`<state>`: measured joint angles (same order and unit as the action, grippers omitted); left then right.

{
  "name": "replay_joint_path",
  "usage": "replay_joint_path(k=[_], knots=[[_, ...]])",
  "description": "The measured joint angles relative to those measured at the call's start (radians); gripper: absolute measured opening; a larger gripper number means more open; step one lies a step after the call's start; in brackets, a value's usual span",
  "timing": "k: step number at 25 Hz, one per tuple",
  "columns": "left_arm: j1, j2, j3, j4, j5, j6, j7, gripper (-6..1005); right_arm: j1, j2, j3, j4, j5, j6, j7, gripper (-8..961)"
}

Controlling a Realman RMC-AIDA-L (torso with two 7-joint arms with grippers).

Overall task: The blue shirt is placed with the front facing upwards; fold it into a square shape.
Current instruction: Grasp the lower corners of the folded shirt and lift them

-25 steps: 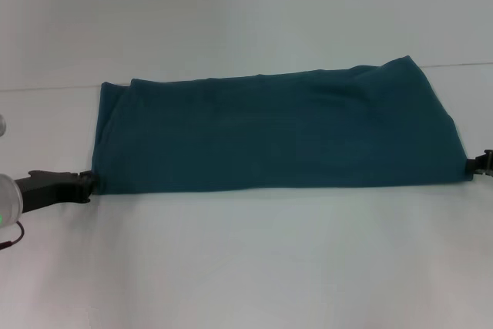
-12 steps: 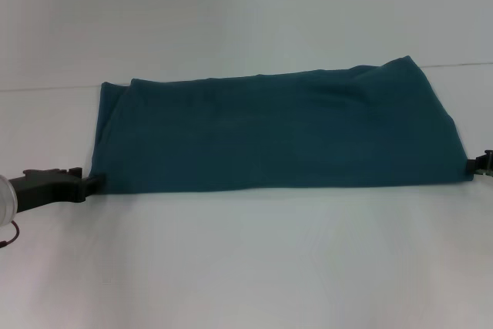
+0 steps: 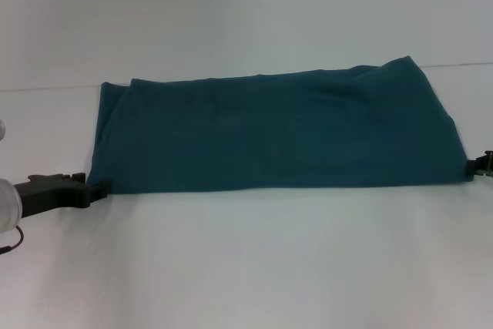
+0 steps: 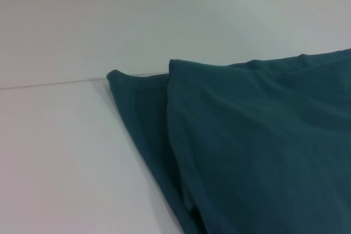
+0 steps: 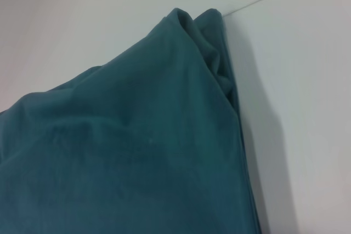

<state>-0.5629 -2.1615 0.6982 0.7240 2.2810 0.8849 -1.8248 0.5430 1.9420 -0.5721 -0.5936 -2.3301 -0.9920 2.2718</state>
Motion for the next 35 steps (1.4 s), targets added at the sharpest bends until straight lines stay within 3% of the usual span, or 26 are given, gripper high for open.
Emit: replay_joint_path(k=[16, 32, 35], knots=[[0.000, -0.001, 0.038, -0.001, 0.000, -0.008, 0.003, 507, 0.000, 0.000, 0.000, 0.000, 0.000, -0.001, 0.000, 0], [-0.006, -0.001, 0.035, -0.002, 0.020, -0.024, -0.004, -4, 0.000, 0.000, 0.000, 0.000, 0.000, 0.000, 0.000, 0], [-0.006, -0.002, 0.034, 0.000, 0.020, -0.024, -0.004, -2, 0.000, 0.000, 0.000, 0.000, 0.000, 0.000, 0.000, 0]])
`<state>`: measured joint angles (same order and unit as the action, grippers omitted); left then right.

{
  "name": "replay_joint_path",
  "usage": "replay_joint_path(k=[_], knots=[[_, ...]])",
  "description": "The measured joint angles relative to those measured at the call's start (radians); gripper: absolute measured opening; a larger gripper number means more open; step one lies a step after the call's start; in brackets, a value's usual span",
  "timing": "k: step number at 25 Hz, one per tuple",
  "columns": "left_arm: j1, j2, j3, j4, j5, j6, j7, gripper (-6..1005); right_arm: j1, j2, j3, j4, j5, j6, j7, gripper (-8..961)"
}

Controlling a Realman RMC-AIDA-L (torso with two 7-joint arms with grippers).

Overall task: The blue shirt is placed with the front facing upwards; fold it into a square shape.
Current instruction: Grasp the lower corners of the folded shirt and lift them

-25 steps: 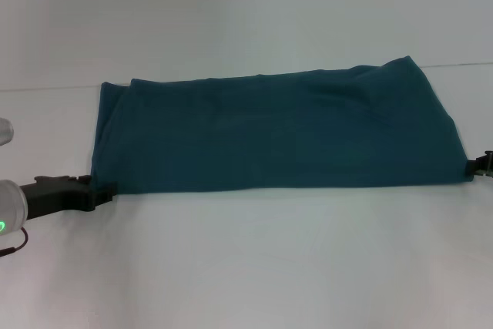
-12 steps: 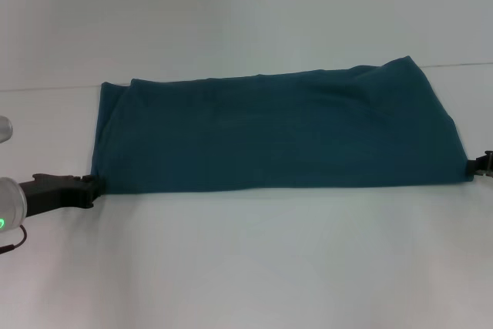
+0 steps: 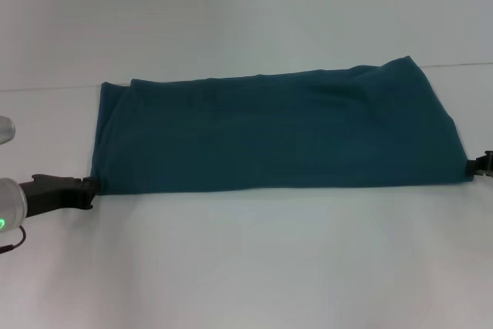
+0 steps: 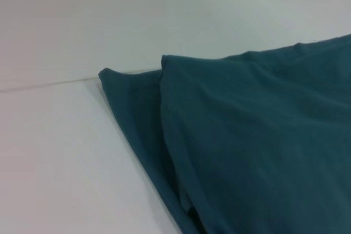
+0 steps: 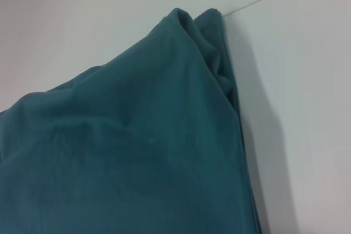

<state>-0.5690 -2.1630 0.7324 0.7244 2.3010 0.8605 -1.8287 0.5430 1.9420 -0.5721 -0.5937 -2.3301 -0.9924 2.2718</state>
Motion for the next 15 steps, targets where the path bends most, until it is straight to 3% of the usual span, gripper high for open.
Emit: replay_joint_path(k=[15], knots=[[0.012, 0.002, -0.006, 0.048, 0.038, 0.026, -0.043, 1, -0.002, 0.000, 0.002, 0.000, 0.000, 0.000, 0.000, 1]])
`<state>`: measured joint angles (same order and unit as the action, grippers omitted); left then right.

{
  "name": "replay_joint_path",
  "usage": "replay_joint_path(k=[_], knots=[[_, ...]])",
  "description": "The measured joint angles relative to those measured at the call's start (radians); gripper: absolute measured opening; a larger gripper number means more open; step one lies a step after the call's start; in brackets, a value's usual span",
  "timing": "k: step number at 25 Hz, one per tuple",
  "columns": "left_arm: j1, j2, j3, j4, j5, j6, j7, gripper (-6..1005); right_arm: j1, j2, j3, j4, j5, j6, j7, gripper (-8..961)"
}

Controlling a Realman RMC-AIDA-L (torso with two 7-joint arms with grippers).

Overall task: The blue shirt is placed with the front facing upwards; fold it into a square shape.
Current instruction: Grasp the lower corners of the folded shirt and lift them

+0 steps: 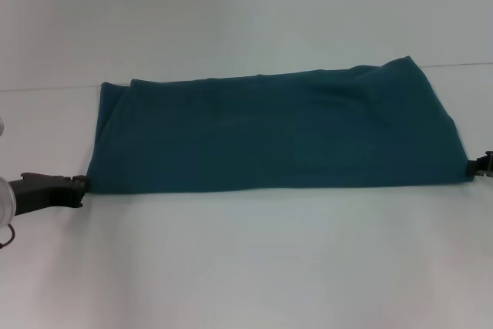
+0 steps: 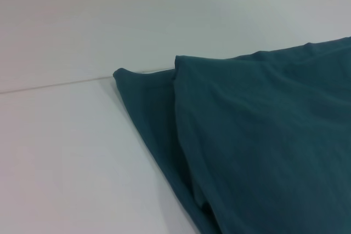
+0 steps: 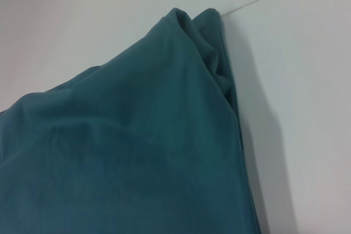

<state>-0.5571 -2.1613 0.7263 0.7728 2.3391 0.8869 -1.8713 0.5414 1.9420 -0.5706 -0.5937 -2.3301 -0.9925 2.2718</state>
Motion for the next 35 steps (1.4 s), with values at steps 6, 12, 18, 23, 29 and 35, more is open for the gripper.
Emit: replay_joint_path(k=[6, 12, 18, 23, 29, 35], knots=[[0.005, 0.001, -0.001, 0.015, 0.010, 0.027, -0.004, 1, 0.000, 0.000, 0.000, 0.000, 0.000, 0.000, -0.001, 1], [0.030, 0.003, -0.003, 0.077, 0.010, 0.113, -0.013, 0, -0.011, 0.000, 0.037, -0.017, 0.003, -0.054, -0.043, 0], [0.058, 0.004, -0.005, 0.126, 0.010, 0.186, -0.022, 0, -0.036, 0.001, 0.068, -0.044, 0.021, -0.121, -0.078, 0], [0.076, 0.006, -0.010, 0.151, 0.012, 0.249, -0.023, 0, -0.059, 0.000, 0.073, -0.057, 0.027, -0.159, -0.092, 1], [0.112, 0.003, -0.017, 0.212, 0.018, 0.351, -0.023, 1, -0.096, 0.002, 0.080, -0.082, 0.029, -0.224, -0.115, 1], [0.135, 0.002, -0.063, 0.250, 0.018, 0.478, -0.013, 1, -0.133, 0.006, 0.092, -0.113, 0.030, -0.299, -0.135, 1]])
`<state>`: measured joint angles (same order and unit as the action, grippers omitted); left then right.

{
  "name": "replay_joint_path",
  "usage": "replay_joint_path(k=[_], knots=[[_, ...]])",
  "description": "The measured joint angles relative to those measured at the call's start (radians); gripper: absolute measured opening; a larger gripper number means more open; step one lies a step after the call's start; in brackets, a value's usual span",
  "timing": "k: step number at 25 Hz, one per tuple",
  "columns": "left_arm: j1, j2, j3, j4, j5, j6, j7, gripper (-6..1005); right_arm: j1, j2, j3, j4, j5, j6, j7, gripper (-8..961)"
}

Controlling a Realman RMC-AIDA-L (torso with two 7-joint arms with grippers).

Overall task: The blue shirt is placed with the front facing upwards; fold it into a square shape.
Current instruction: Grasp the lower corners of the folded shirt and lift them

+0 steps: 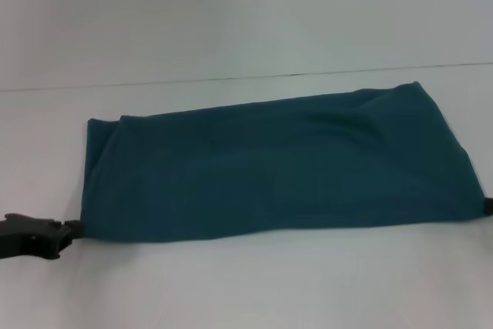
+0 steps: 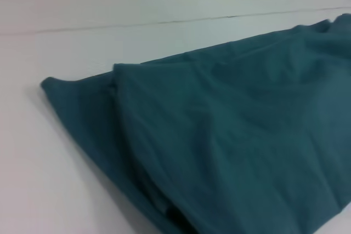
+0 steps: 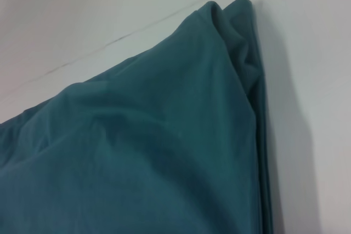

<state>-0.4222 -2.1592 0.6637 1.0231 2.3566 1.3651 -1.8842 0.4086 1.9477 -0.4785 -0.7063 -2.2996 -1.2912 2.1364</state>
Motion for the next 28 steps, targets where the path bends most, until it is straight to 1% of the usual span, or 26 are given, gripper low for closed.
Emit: replay_joint_path(k=[2, 3, 11, 19, 28], knots=[[0.003, 0.000, -0.012, 0.004, 0.000, 0.022, 0.003, 1, -0.010, -0.001, 0.006, -0.005, 0.000, -0.026, -0.008, 1], [0.010, 0.001, -0.033, 0.017, 0.000, 0.070, 0.010, 1, -0.016, -0.002, 0.010, -0.006, 0.000, -0.039, -0.013, 1], [0.024, 0.006, -0.098, 0.056, 0.025, 0.218, 0.017, 1, -0.054, -0.016, 0.027, -0.007, -0.003, -0.113, -0.043, 0], [0.038, 0.017, -0.137, 0.072, 0.033, 0.279, 0.017, 0, -0.088, -0.026, 0.038, -0.009, -0.006, -0.168, -0.063, 0], [0.043, 0.019, -0.159, 0.072, 0.070, 0.303, 0.034, 0, -0.100, -0.027, 0.038, -0.009, -0.008, -0.196, -0.069, 1]])
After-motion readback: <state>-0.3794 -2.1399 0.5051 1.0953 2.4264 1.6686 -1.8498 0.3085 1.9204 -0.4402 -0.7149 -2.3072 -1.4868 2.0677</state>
